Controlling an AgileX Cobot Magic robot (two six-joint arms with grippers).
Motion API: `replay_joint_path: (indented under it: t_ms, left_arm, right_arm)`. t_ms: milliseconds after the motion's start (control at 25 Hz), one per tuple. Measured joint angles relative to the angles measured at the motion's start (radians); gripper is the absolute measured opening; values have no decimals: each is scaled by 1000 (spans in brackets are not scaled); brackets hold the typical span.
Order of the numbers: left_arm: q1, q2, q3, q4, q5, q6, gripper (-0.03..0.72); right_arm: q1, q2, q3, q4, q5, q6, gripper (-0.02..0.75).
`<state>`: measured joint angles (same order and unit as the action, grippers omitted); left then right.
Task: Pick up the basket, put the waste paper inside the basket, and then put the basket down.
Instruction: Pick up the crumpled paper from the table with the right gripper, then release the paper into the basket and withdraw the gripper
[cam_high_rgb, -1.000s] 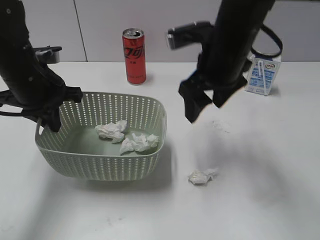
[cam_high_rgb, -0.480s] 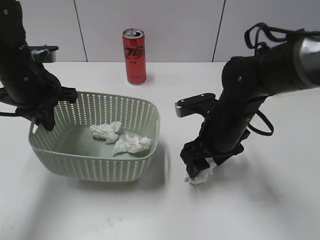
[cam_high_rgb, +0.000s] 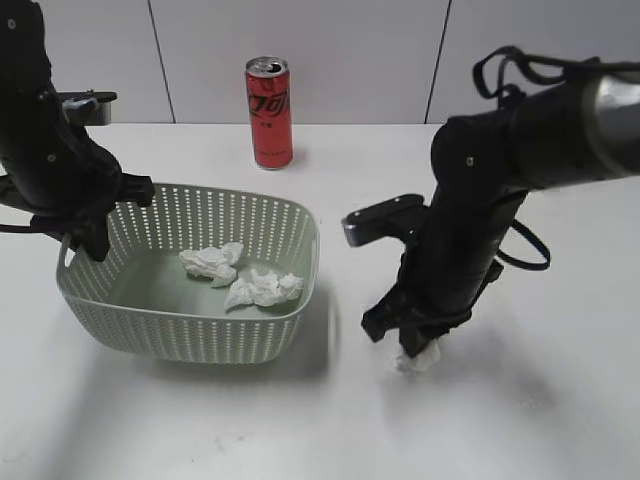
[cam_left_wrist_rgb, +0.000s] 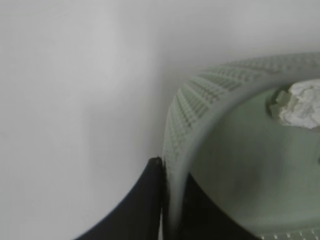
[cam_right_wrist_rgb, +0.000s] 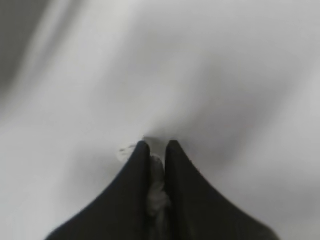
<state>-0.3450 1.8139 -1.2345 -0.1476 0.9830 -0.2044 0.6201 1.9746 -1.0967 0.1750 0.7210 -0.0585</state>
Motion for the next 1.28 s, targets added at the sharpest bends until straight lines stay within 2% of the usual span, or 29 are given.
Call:
replay_joint_path:
  t_ms: [160,320,480,560,600,680,720,800,960,1160,1280]
  left_arm:
    - [0,0,0,0,0,0,0]
    - [0,0,0,-11,0,1,0]
    - [0,0,0,-21,-1,1,0]
    - [0,0,0,-22,-1,5,0]
    - [0,0,0,-24,-1,9,0]
    - [0,0,0,-29,-1,13,0]
    - [0,0,0,-32,-1,15,0]
    - [0,0,0,-45,-1,23,0]
    - [0,0,0,-72,-17,27,0]
    - [-34,4,-26,-95,-55,27,0]
    - [-83,40,-106,-102,-58,27,0]
  right_arm:
    - [-1,-175,-40,30,-2,-11,37]
    - [8,-283,-178,200,-84,-156,36]
    - [69,-236,-336,331,-103,-281,48]
    - [102,-174,-393,350,-82,-297,138]
    - [113,-147,-416,353,-69,-301,239]
    - [125,-93,-448,357,-34,-304,489]
    - [127,-66,-460,355,-20,-305,558]
    - [125,-47,-478,321,24,-302,606]
    - [74,-52,-560,134,127,-177,596]
    - [-121,-60,-625,-65,307,-92,595]
    - [-263,-61,-625,-104,439,-73,594]
